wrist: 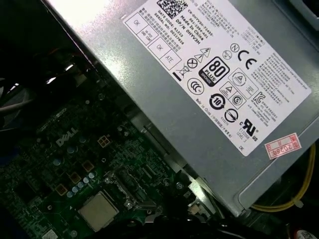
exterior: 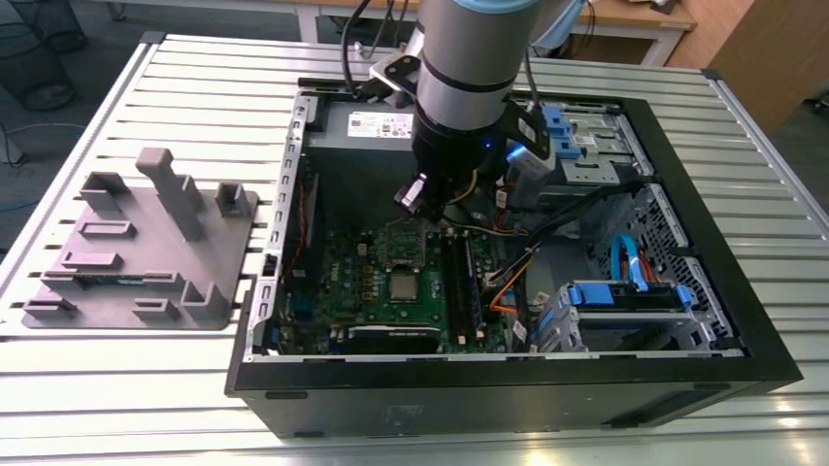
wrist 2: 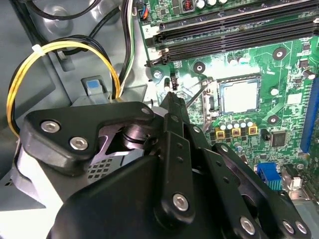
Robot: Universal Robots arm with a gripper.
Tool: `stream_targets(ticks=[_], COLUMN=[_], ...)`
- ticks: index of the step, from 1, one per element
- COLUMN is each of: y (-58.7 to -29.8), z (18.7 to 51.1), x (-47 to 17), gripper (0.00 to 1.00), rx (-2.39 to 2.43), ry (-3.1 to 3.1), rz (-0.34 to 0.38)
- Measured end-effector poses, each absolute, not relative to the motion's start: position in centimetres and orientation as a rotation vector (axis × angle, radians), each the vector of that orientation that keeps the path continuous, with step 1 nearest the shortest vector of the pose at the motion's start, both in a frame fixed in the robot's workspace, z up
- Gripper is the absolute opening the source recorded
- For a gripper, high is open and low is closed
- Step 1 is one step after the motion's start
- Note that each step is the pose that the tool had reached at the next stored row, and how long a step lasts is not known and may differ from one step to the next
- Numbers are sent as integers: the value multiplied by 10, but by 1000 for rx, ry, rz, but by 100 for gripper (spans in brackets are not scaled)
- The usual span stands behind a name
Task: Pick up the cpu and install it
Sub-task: 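Close the cpu cover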
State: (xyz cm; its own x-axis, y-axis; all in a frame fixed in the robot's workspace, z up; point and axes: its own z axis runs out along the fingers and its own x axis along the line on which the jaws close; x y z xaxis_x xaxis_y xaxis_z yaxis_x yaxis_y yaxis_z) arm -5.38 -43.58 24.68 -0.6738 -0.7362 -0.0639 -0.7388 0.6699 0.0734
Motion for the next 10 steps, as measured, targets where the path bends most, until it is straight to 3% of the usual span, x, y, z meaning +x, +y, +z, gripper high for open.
stream_targets(ticks=[10], y=[-442], z=[247], x=[-54], gripper=[11], rx=[-1287], ry=[2832], rz=[145])
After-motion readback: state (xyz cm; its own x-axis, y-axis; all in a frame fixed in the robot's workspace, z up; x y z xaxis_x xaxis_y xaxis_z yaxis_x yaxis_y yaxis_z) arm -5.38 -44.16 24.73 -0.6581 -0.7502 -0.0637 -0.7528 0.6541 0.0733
